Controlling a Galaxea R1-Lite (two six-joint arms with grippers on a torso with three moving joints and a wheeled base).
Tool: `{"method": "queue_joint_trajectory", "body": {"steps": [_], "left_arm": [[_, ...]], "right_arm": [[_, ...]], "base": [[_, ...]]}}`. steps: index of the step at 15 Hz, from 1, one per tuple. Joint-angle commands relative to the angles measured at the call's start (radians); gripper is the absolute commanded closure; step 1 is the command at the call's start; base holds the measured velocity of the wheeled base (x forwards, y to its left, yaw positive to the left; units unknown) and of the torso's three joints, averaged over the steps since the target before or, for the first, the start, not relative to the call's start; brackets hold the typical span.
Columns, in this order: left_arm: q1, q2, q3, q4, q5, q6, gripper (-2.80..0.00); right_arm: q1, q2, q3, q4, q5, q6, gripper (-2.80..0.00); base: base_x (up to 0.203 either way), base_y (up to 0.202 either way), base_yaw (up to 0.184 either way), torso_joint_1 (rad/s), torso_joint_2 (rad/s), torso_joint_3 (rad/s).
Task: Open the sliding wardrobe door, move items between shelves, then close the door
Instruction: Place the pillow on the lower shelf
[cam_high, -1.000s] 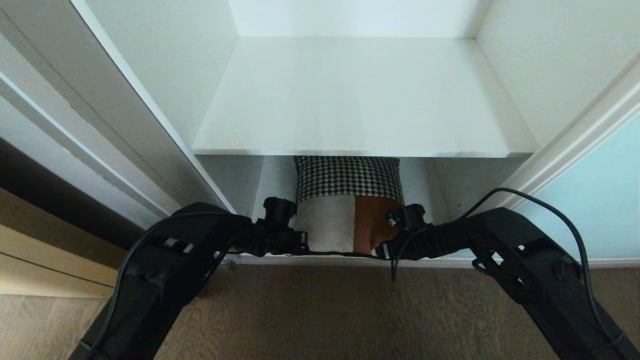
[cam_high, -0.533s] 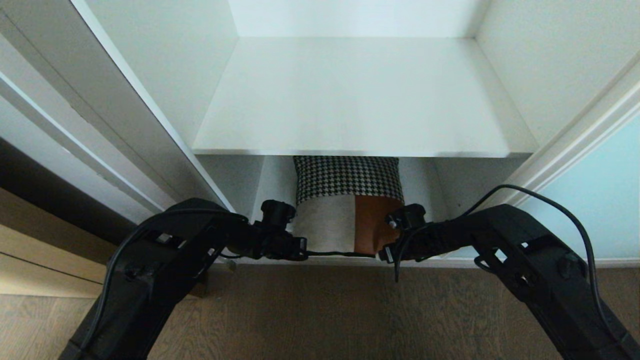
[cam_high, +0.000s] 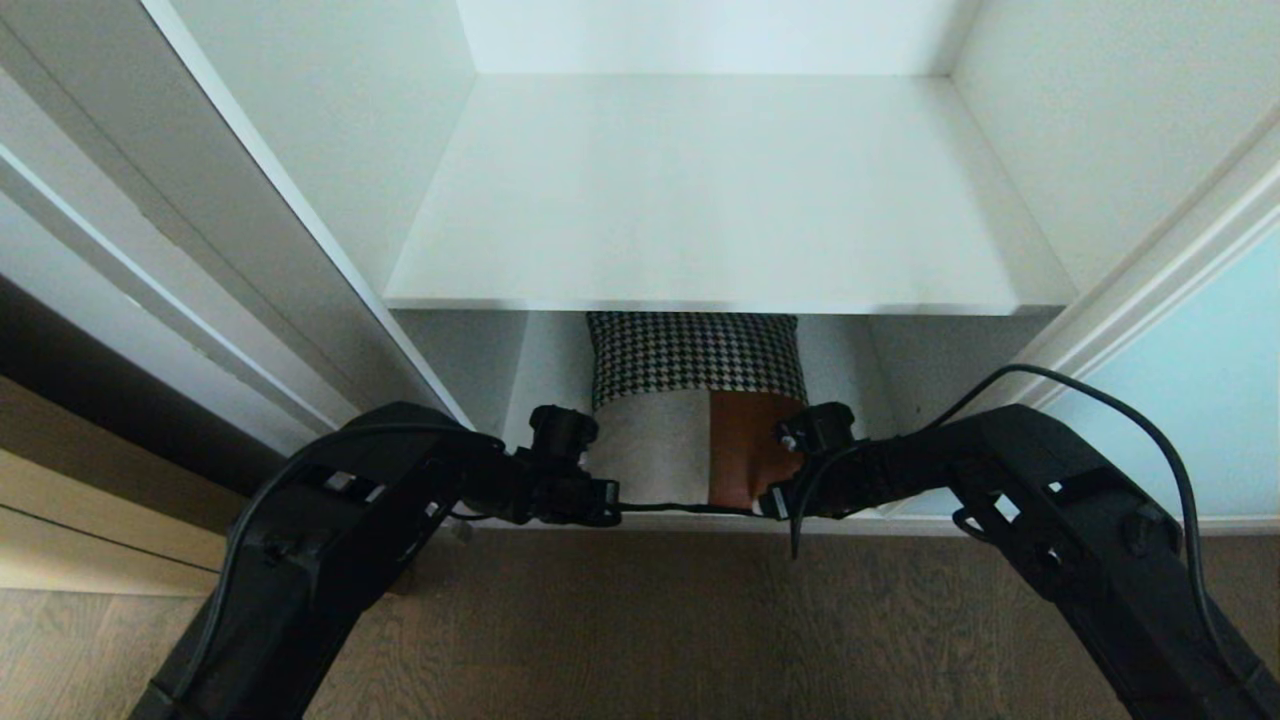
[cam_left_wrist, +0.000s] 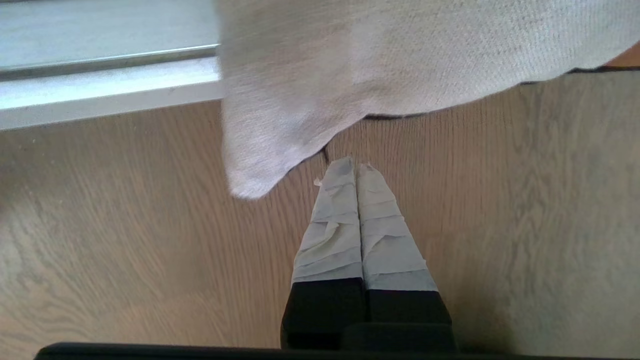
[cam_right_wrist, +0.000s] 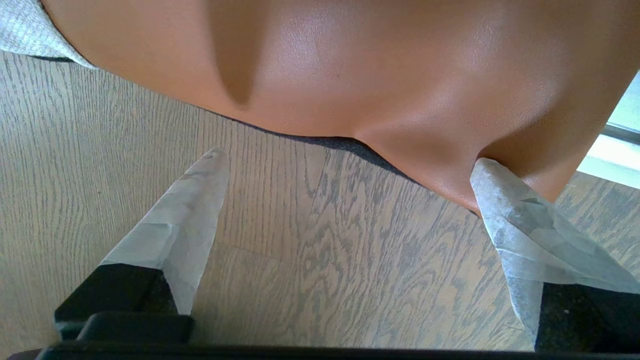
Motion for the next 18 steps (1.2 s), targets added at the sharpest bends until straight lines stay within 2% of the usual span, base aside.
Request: {"method": "queue_joint_trajectory", "body": {"steps": [1,4,5,7,12,15,18], "left_arm": [[-0.002,0.051,-0.047,-0.002,0.031,-0.001,0.00],[-0.013,0.109,-0.134,0.004,0.137,-0.003,0.00],[-0.016,0.114,-0.142,-0.003,0.144,-0.006,0.00],[-0.016,0.124,-0.160,-0.019,0.149,0.000,0.00],[-0.024,0.143,-0.164,-0.139,0.146,0.007,0.00],[-0.025,0.168,-0.166,-0.277,0.133,0.075,0.00],[-0.025,0.170,-0.164,-0.287,0.129,0.075,0.00]], "right_arm": [[0.001,0.007,0.000,-0.003,-0.001,0.004,-2.80],[0.000,0.005,0.000,0.000,0.000,0.005,-2.80],[0.000,0.000,0.000,0.001,0.000,0.006,-2.80],[0.000,-0.014,0.000,0.003,0.000,0.006,-2.80],[-0.018,-0.037,0.000,0.007,-0.001,0.039,-2.80],[-0.023,-0.052,0.002,0.020,0.001,0.073,-2.80],[-0.026,-0.057,0.002,0.020,0.002,0.076,-2.80]], "base": [[0.000,0.000,0.000,0.000,0.00,0.000],[0.000,0.000,0.000,0.000,0.00,0.000],[0.000,0.000,0.000,0.000,0.00,0.000],[0.000,0.000,0.000,0.000,0.00,0.000],[0.000,0.000,0.000,0.000,0.00,0.000],[0.000,0.000,0.000,0.000,0.00,0.000],[0.000,0.000,0.000,0.000,0.00,0.000]]}}
